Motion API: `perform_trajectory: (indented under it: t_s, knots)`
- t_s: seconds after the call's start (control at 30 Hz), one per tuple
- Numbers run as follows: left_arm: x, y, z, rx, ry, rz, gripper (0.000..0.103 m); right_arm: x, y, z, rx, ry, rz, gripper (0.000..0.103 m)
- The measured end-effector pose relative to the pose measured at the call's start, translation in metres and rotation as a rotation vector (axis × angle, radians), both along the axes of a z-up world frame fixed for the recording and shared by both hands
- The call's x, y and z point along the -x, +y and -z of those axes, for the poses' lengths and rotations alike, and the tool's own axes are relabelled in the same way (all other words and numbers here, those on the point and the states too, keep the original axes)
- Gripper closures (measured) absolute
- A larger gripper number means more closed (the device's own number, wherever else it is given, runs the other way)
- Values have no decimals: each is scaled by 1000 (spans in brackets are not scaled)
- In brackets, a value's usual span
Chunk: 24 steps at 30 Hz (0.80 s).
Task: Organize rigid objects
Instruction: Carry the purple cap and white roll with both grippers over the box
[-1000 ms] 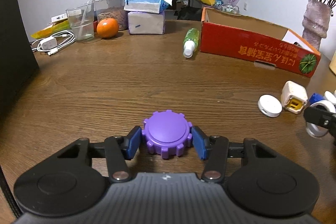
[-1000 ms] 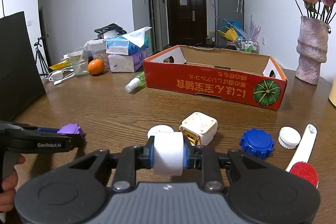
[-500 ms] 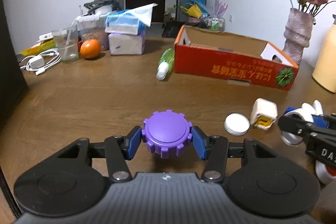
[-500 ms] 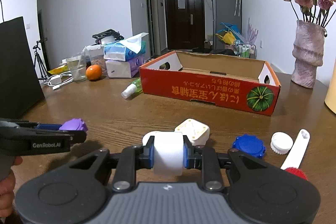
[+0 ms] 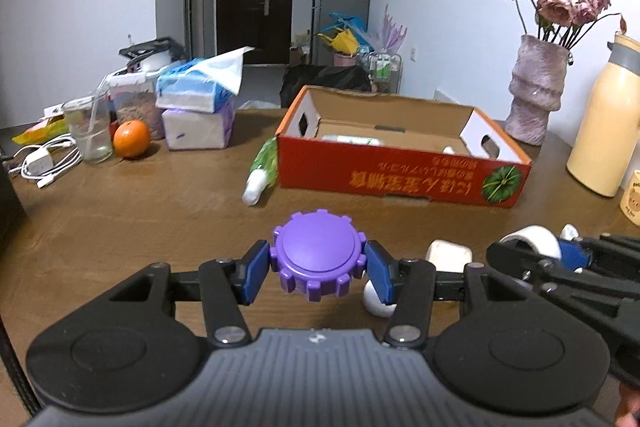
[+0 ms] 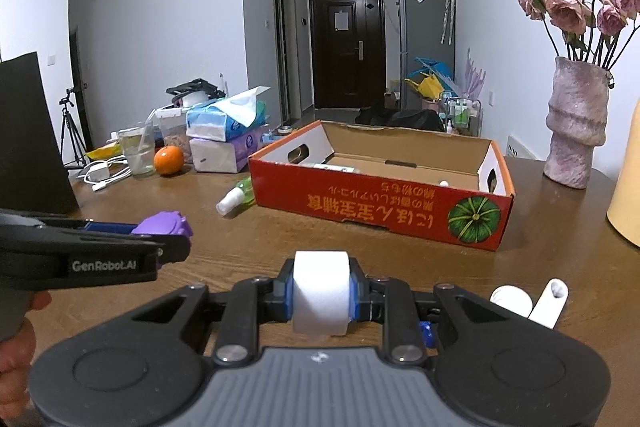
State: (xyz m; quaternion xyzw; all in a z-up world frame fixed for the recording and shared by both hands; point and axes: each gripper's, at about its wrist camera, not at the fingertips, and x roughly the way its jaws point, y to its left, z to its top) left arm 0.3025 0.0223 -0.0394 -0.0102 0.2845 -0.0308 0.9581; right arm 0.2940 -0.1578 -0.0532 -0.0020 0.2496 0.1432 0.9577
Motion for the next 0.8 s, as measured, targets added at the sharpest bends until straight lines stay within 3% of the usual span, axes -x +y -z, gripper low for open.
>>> perform_trajectory:
  t_s: [0.8]
  knots:
    - [-57,-40,-36,91,-102,-4,49,-57,-25,-22,-25,-76,77,79]
